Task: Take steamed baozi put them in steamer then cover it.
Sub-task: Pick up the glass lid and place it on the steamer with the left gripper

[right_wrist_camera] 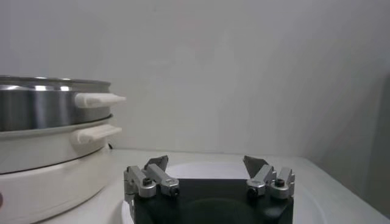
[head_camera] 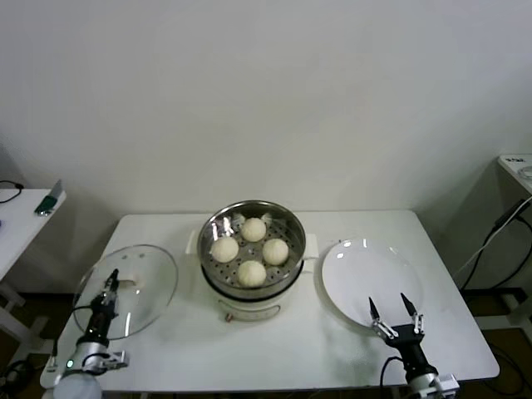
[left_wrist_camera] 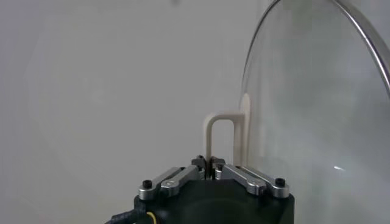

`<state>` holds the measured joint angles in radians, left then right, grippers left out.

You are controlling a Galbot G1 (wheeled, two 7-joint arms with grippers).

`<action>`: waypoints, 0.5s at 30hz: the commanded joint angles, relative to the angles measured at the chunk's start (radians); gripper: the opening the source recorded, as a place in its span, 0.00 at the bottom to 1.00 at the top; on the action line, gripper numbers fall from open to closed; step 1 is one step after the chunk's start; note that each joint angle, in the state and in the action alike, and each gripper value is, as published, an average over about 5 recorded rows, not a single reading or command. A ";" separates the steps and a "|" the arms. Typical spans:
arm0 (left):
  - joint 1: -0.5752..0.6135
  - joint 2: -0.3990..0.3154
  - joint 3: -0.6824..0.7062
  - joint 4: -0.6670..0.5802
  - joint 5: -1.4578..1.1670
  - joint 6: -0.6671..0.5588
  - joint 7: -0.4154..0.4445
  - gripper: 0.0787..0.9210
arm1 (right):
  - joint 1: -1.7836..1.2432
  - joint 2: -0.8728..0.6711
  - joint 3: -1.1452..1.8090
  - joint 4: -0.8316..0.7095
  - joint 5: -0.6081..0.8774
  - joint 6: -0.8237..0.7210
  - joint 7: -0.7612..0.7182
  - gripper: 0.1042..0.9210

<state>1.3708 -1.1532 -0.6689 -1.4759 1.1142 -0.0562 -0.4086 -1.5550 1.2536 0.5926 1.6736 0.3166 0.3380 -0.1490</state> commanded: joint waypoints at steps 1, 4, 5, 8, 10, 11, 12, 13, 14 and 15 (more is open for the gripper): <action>0.079 0.156 -0.035 -0.479 -0.268 0.389 0.303 0.07 | 0.004 0.000 0.002 0.002 -0.056 -0.030 0.037 0.88; 0.066 0.192 -0.001 -0.568 -0.271 0.474 0.373 0.07 | 0.011 -0.001 0.002 0.000 -0.086 -0.049 0.050 0.88; 0.053 0.198 0.019 -0.590 -0.260 0.489 0.389 0.07 | 0.014 -0.002 0.001 -0.002 -0.090 -0.054 0.053 0.88; -0.003 0.207 0.110 -0.642 -0.212 0.527 0.423 0.07 | 0.021 -0.006 -0.004 -0.006 -0.095 -0.061 0.055 0.88; -0.051 0.212 0.196 -0.668 -0.182 0.556 0.443 0.07 | 0.026 -0.008 -0.007 -0.007 -0.095 -0.064 0.057 0.88; -0.075 0.213 0.242 -0.679 -0.166 0.574 0.454 0.07 | 0.028 -0.008 -0.008 -0.007 -0.096 -0.064 0.057 0.88; -0.101 0.212 0.289 -0.688 -0.148 0.592 0.467 0.07 | 0.029 -0.009 -0.008 -0.007 -0.096 -0.064 0.058 0.88; -0.127 0.209 0.340 -0.695 -0.131 0.610 0.482 0.07 | 0.030 -0.009 -0.009 -0.006 -0.096 -0.064 0.058 0.88; -0.156 0.203 0.391 -0.698 -0.110 0.632 0.500 0.07 | 0.031 -0.010 -0.008 -0.005 -0.097 -0.064 0.057 0.88; -0.184 0.195 0.439 -0.700 -0.089 0.652 0.519 0.07 | 0.032 -0.011 -0.008 -0.004 -0.097 -0.063 0.057 0.88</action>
<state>1.3625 -0.9990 -0.5784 -1.9508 0.9548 0.3368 -0.0933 -1.5286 1.2448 0.5856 1.6687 0.2469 0.2891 -0.1040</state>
